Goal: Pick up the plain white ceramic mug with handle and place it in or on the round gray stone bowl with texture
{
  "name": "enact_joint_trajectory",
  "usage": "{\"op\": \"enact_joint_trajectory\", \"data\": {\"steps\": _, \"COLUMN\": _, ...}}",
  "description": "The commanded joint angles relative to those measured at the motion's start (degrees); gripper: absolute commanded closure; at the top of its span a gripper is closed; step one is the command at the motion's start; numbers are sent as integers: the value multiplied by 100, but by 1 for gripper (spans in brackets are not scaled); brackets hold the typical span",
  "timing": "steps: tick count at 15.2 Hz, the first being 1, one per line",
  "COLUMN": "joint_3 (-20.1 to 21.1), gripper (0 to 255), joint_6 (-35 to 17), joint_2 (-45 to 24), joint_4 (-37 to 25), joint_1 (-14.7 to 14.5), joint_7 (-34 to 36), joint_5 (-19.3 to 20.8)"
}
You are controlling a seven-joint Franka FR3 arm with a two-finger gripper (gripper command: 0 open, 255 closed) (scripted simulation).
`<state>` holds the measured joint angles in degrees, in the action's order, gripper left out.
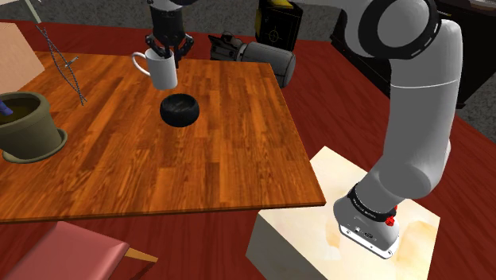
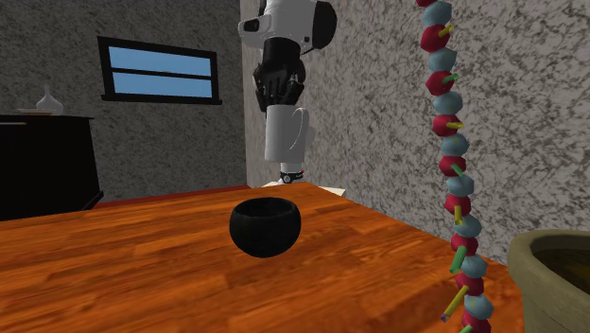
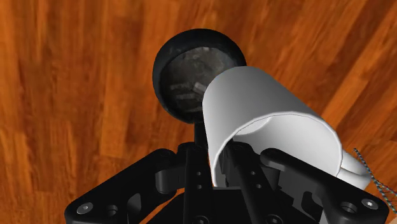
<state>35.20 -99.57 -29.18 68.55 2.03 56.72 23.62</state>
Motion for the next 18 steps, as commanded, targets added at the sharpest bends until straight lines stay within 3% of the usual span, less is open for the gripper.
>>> {"op": "enact_joint_trajectory", "data": {"steps": 1, "joint_3": -103, "gripper": 255, "joint_6": 233, "joint_2": -385, "joint_4": -639, "joint_1": -92, "joint_7": -215, "joint_5": 126}}
{"op": "enact_joint_trajectory", "data": {"steps": 2, "joint_3": -169, "gripper": 255, "joint_6": 400, "joint_2": -637, "joint_4": -1083, "joint_1": -168, "joint_7": -356, "joint_5": 200}}
{"op": "enact_joint_trajectory", "data": {"steps": 18, "joint_3": -173, "gripper": 255, "joint_6": -910, "joint_2": -483, "joint_4": 462, "joint_1": 206, "joint_7": -79, "joint_5": 214}}
